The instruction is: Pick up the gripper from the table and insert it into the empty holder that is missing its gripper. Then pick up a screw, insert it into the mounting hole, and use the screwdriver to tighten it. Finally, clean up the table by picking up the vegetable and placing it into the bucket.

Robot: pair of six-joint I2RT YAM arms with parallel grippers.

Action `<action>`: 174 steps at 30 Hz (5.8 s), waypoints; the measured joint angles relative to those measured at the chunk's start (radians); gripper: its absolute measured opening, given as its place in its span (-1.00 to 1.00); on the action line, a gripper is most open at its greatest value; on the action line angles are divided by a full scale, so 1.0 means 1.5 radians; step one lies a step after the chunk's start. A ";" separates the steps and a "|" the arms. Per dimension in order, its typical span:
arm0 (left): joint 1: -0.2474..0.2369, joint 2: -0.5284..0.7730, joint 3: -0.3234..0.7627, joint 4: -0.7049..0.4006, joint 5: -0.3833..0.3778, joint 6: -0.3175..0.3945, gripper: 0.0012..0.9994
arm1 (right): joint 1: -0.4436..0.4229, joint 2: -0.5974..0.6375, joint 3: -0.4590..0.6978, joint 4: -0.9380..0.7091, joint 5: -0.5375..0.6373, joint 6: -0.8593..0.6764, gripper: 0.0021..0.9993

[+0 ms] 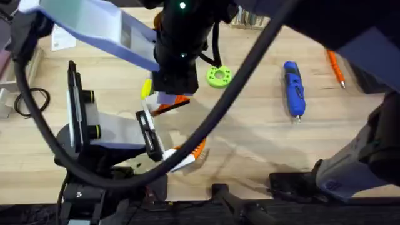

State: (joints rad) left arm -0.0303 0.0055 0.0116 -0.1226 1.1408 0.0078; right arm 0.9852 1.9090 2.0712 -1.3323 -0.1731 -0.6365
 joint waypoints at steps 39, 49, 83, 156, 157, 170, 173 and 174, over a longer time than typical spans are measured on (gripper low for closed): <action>0.000 0.000 0.000 0.000 0.000 0.000 0.97 | 0.006 0.000 0.000 0.000 0.024 0.001 -0.99; 0.000 0.000 0.000 0.000 0.000 0.000 0.97 | 0.018 0.000 0.000 0.000 0.025 0.001 -0.99; 0.000 0.000 0.000 0.000 0.000 0.000 0.97 | 0.018 0.000 0.000 0.000 0.033 0.001 -0.99; 0.000 0.000 0.000 -0.001 0.003 -0.003 0.97 | 0.028 0.029 0.000 0.001 0.043 0.010 -0.99; 0.000 0.000 0.000 -0.001 0.003 -0.003 0.97 | 0.029 0.029 0.000 0.001 0.043 0.010 -0.99; 0.000 0.000 0.000 -0.001 0.005 -0.003 0.97 | 0.030 0.029 0.000 0.001 0.046 0.010 -0.99; 0.000 0.000 0.000 -0.001 0.005 -0.003 0.97 | 0.030 0.029 0.000 0.001 0.046 0.010 -0.99; 0.000 0.000 0.000 -0.001 0.005 -0.003 0.97 | 0.030 0.029 0.000 0.001 0.046 0.010 -0.99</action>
State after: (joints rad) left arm -0.0303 0.0054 0.0116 -0.1238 1.1484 0.0040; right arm 1.0302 1.9520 2.0712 -1.3312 -0.1047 -0.6209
